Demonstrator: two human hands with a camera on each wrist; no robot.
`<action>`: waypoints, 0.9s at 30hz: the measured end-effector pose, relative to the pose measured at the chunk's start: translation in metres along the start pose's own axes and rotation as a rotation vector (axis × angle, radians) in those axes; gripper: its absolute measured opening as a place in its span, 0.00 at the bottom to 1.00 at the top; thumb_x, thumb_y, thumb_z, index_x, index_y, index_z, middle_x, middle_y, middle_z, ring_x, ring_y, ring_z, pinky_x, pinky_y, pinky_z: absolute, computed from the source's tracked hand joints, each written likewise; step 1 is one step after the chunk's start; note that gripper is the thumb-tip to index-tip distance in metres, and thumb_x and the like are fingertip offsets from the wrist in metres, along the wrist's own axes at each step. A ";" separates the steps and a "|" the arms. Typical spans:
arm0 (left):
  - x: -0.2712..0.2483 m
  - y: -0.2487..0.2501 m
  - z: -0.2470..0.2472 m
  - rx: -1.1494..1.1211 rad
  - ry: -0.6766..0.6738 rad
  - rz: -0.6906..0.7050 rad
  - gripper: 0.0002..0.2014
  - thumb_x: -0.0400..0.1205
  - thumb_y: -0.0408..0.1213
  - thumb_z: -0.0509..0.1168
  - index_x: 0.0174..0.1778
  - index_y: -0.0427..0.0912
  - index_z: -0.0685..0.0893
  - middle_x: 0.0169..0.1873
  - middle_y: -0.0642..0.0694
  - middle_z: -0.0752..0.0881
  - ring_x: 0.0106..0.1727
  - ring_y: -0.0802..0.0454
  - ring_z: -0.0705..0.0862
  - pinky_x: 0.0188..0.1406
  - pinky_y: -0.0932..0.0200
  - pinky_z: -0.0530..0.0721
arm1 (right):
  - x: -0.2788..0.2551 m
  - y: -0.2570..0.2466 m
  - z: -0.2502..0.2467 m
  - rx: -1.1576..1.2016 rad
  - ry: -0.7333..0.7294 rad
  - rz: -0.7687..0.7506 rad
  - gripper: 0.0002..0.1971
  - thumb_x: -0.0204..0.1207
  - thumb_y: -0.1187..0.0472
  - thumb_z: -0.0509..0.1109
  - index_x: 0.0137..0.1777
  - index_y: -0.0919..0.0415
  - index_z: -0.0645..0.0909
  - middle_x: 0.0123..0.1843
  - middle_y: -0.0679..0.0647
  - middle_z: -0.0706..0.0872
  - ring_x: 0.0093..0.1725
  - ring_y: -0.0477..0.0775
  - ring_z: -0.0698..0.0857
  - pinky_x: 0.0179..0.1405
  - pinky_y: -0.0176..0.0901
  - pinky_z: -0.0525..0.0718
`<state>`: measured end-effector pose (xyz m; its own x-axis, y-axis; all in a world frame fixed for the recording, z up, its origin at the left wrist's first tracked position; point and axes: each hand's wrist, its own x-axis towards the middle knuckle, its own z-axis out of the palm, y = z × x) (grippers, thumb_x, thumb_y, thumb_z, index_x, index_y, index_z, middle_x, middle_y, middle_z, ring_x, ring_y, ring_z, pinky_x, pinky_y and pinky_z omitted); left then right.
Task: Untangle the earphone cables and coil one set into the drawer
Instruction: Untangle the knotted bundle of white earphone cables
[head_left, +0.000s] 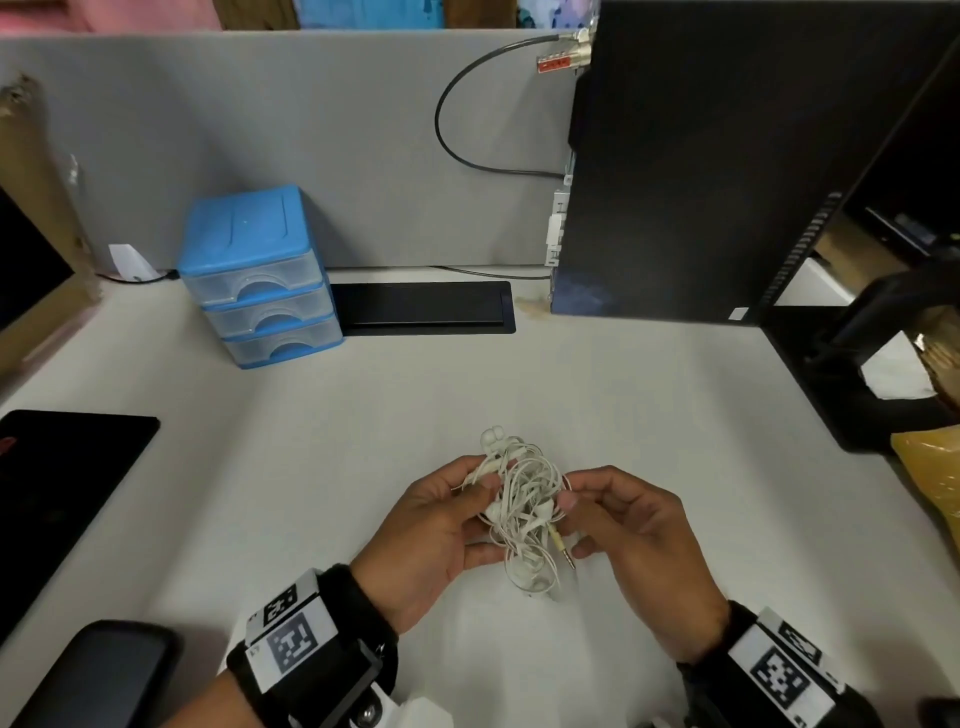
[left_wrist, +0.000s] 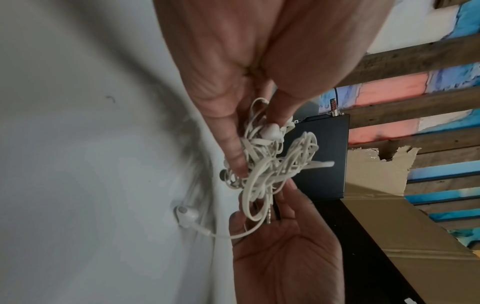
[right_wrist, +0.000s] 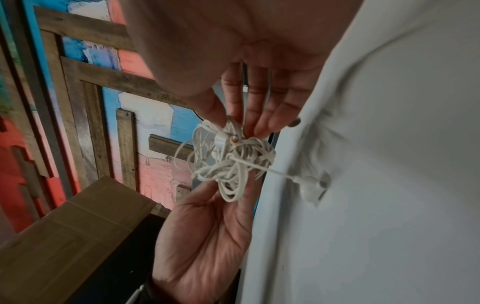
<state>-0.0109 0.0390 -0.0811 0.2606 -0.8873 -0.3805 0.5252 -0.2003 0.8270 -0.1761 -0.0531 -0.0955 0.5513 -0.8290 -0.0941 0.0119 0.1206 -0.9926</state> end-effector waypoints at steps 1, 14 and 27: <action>-0.001 0.001 0.000 -0.016 -0.004 -0.005 0.17 0.75 0.36 0.65 0.60 0.37 0.86 0.54 0.33 0.88 0.50 0.39 0.88 0.51 0.44 0.88 | 0.001 0.000 0.000 -0.006 0.000 -0.003 0.04 0.76 0.67 0.75 0.43 0.59 0.90 0.42 0.62 0.92 0.39 0.54 0.88 0.35 0.44 0.83; -0.001 0.011 -0.002 -0.407 -0.207 -0.159 0.14 0.77 0.34 0.64 0.48 0.29 0.91 0.45 0.35 0.90 0.39 0.45 0.89 0.35 0.58 0.88 | -0.001 0.001 0.003 0.003 -0.232 0.127 0.23 0.65 0.57 0.75 0.63 0.52 0.85 0.56 0.52 0.92 0.55 0.55 0.90 0.47 0.47 0.87; -0.003 0.020 -0.001 -0.566 -0.220 -0.257 0.19 0.73 0.47 0.72 0.52 0.36 0.85 0.43 0.38 0.84 0.40 0.41 0.82 0.32 0.51 0.85 | -0.003 -0.006 0.004 0.035 -0.165 0.081 0.13 0.67 0.61 0.74 0.51 0.65 0.86 0.46 0.63 0.92 0.44 0.66 0.92 0.37 0.47 0.86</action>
<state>-0.0002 0.0378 -0.0644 -0.0698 -0.9165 -0.3940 0.9091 -0.2211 0.3532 -0.1742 -0.0490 -0.0890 0.6806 -0.7156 -0.1572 -0.0110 0.2047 -0.9788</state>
